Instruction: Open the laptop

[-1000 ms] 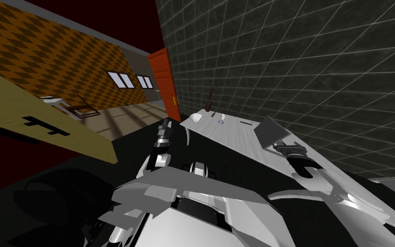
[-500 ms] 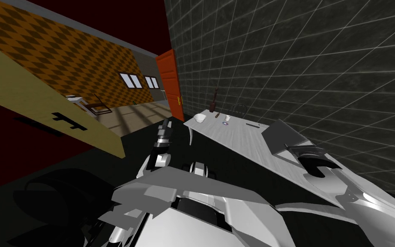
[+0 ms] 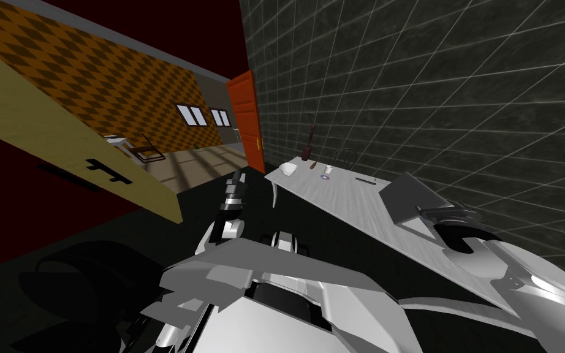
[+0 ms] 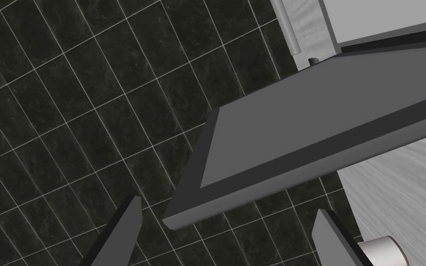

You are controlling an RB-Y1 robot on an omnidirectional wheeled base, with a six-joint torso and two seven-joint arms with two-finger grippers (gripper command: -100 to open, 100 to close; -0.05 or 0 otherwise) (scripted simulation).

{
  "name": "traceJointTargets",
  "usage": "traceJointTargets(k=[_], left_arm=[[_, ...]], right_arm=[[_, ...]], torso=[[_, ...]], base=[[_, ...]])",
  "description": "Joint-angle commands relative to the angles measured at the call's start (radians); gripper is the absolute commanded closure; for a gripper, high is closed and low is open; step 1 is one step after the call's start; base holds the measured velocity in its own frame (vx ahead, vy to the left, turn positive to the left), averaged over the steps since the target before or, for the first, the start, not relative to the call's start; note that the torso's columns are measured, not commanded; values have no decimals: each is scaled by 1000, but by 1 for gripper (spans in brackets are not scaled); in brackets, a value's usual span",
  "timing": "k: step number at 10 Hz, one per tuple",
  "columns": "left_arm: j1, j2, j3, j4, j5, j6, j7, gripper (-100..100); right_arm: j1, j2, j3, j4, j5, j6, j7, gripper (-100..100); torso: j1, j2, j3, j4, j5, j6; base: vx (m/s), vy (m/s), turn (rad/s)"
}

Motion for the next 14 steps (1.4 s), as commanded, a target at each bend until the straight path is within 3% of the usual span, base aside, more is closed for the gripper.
traceJointTargets(k=[1, 11, 12, 14], left_arm=[[0, 0, 0, 0, 0, 0, 0, 0], [0, 0, 0, 0, 0, 0, 0, 0], [0, 0, 0, 0, 0, 0, 0, 0], [0, 0, 0, 0, 0, 0, 0, 0]], right_arm=[[-5, -11, 7, 14, -22, -3, -28, 100], [-39, -91, 87, 139, -217, -35, -277, 100], [-48, -85, 80, 136, -201, -38, -254, 100], [-63, -63, 83, 161, -244, -52, -318, 100]], torso=[[0, 0, 0, -1, -1, -1], [-11, -3, -2, -3, -6, 2], [-9, -3, -1, -3, -6, 1], [-3, -4, -2, -4, -5, -1]], base=[[-22, -41, 33], [-72, -69, 64], [-41, -34, 17], [-60, -106, 30]])
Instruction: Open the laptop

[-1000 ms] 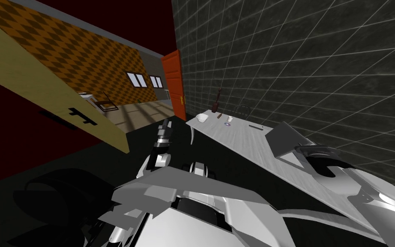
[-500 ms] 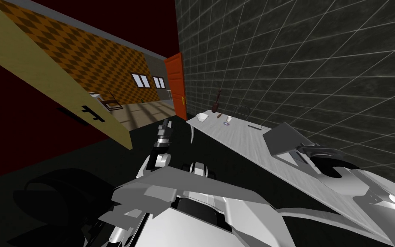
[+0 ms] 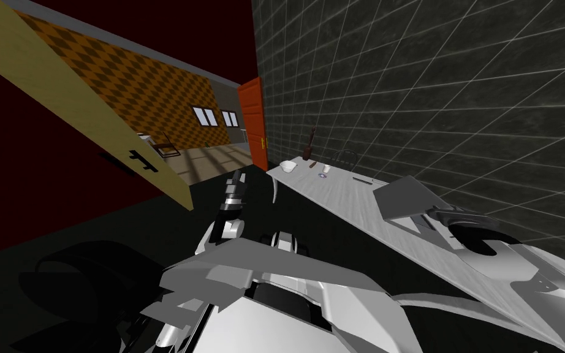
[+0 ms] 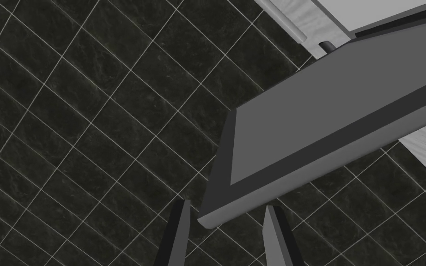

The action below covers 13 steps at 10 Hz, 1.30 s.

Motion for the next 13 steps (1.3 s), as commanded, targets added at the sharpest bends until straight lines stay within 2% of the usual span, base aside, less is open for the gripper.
traceJointTargets(k=[1, 7, 8, 9, 13], left_arm=[[0, 0, 0, 0, 0, 0, 0, 0], [0, 0, 0, 0, 0, 0, 0, 0], [0, 0, 0, 0, 0, 0, 0, 0], [0, 0, 0, 0, 0, 0, 0, 0], [0, 0, 0, 0, 0, 0, 0, 0]], right_arm=[[-16, 28, 8, 31, -38, -16, -59, 100], [-42, 79, 17, 80, -120, -40, -173, 100], [-58, 66, 10, 85, -108, -41, -157, 100], [-69, 110, -4, 101, -125, -66, -180, 100], [-86, 196, -29, 128, -156, -110, -218, 100]], torso=[[-3, 0, 0, 0, -1, -1], [-2, 0, 0, -2, -5, 0], [-2, -1, 0, -3, -5, 0], [1, -3, -2, -1, 0, 0], [-1, -3, -1, -2, -4, -3]], base=[[-68, -129, 40], [-80, -103, 23], [-41, -43, 5], [-36, -90, -59], [-34, -123, -35]])
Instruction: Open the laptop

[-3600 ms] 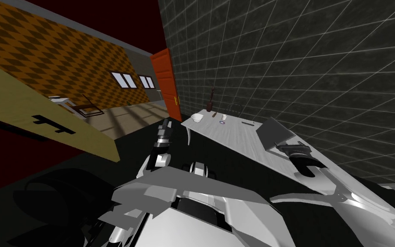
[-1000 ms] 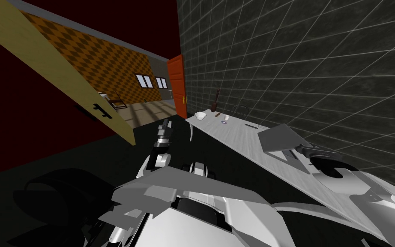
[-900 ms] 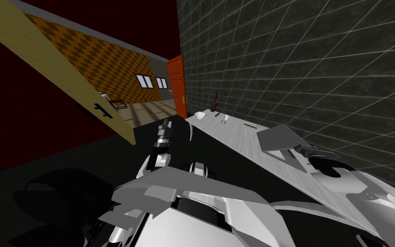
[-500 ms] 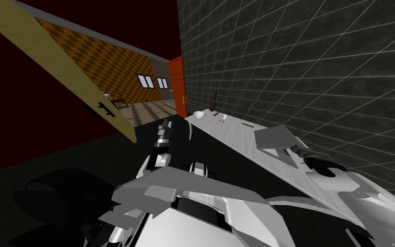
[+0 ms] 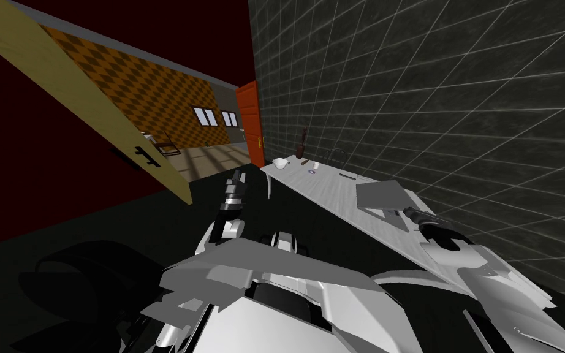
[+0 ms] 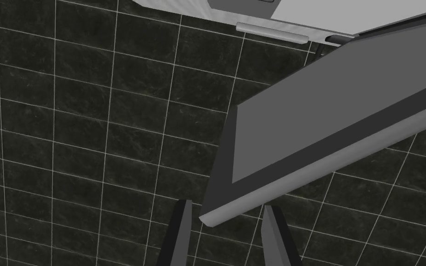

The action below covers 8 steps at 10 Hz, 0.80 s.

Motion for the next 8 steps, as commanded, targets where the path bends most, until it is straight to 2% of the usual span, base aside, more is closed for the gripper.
traceJointTargets(k=[1, 4, 5, 7, 8], left_arm=[[0, 0, 0, 0, 0, 0, 0, 0], [0, 0, 0, 0, 0, 0, 0, 0], [0, 0, 0, 0, 0, 0, 0, 0], [0, 0, 0, 0, 0, 0, 0, 0], [0, 0, 0, 0, 0, 0, 0, 0]], right_arm=[[-1, 60, -7, 16, -24, -28, -32, 100], [-14, 125, -26, 37, -47, -60, -61, 100], [-9, 67, -7, 5, -61, -6, -83, -100], [-17, 35, 12, 4, -74, 23, -103, -100], [-25, 4, 31, 3, -87, 53, -124, -100]], torso=[[2, -1, 0, 0, 1, -1], [5, 0, 0, 0, 2, -3], [4, 0, 0, 1, 3, -4], [10, 6, 3, 6, 10, 2], [9, 8, 4, 7, 10, 4]], base=[[-19, -93, -27], [-33, -97, -36], [-62, -49, 122], [-82, 7, 142], [-96, 27, 158]])
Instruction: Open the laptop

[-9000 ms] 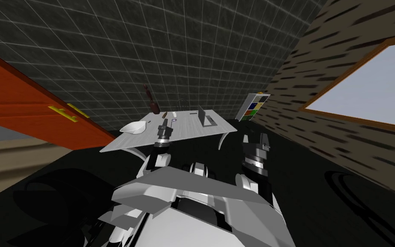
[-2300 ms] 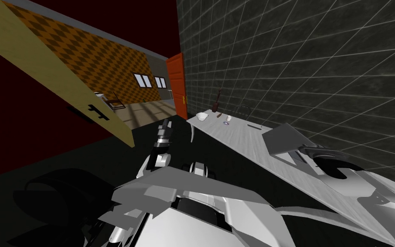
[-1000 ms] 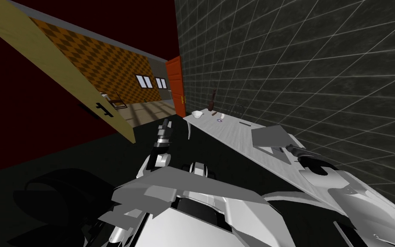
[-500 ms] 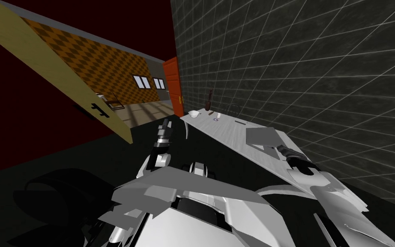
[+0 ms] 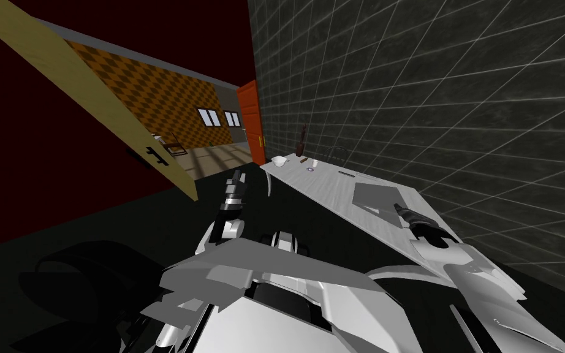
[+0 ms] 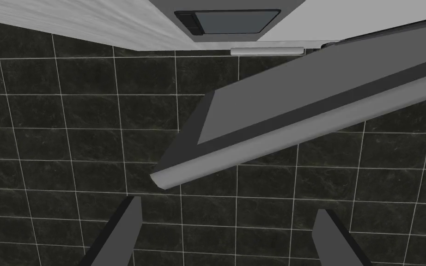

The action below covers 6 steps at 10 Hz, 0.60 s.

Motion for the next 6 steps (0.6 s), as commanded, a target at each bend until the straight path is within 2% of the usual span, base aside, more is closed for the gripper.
traceJointTargets(k=[1, 4, 5, 6], left_arm=[[0, 0, 0, 0, 0, 0, 0, 0], [0, 0, 0, 0, 0, 0, 0, 0], [0, 0, 0, 0, 0, 0, 0, 0], [0, 0, 0, 0, 0, 0, 0, 0]], right_arm=[[-19, -55, 33, 5, -22, 52, -36, -100], [-32, -102, 61, 4, -41, 96, -67, -100], [-25, -91, 51, 5, -36, 80, -58, -100], [-25, -93, 52, 6, -37, 83, -61, 0]], torso=[[-2, 1, 0, 0, 0, 0], [-6, -3, -2, -1, -2, 0], [-4, -3, -2, -1, -1, 0], [-4, -5, -3, -1, -1, 0]], base=[[-111, 24, 126], [-91, -1, 96], [-37, 0, 16], [-8, 0, -5]])
